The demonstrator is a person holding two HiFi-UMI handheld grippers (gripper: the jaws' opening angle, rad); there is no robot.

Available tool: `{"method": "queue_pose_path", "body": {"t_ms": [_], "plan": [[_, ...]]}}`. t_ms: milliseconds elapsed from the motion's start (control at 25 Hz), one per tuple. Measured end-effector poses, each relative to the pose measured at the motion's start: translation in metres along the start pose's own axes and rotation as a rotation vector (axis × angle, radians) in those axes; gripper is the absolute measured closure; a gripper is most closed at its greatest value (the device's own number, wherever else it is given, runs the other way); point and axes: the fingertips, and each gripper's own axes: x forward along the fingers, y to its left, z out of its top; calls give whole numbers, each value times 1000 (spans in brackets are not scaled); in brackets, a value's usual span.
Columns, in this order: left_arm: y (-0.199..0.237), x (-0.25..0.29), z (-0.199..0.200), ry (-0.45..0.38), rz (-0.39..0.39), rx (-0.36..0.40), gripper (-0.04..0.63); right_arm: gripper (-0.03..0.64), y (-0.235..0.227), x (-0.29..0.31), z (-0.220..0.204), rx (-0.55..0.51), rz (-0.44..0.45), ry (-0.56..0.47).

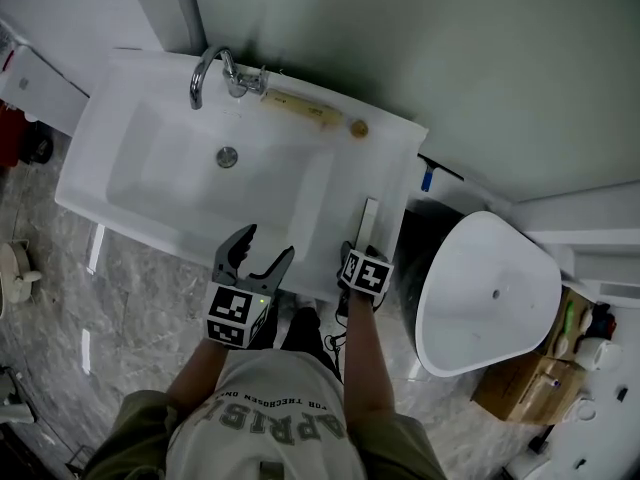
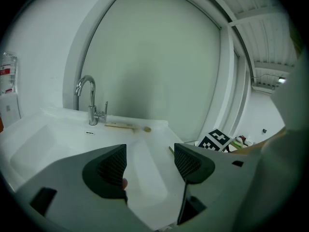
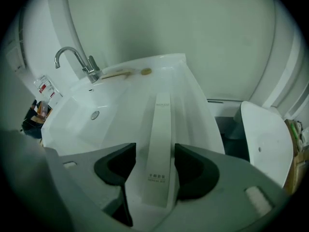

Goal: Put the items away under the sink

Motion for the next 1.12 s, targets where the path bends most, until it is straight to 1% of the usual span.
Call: {"method": "queue_pose_path", "body": {"t_ms": [120,160,280,440,600,760,880,1000,1120], "plan": [[4,1,-1,5,-15,6,293,375,-2,0,0,-1,-19,-3],[5,2,-1,9,-21,8,293,390,-4,-1,0,1,-28,-4],[7,2,-2,16,-35,14,293,465,-10,-3,-1,3,-47,-6],[7,3,-1,15,-47,19,293,469,-10,-2,-1,-12,-50,-4],[5,3,-4,21,-53,25,293,471,-10,-2,-2,-4,-39,-6],[3,2,-6,20,-54,25,293,472,-10,-4,-3,21,-8,-20],[0,0,-9,24,-50,27,293,474,-10,-11,-3,20,12,-44],[-1,-3,-13,29,-38,26,293,474,-6,-20,2,10,46,-77],[-3,-8,-18,22,-13,25,293,474,2,-30,6,-26,88,-107]]}}
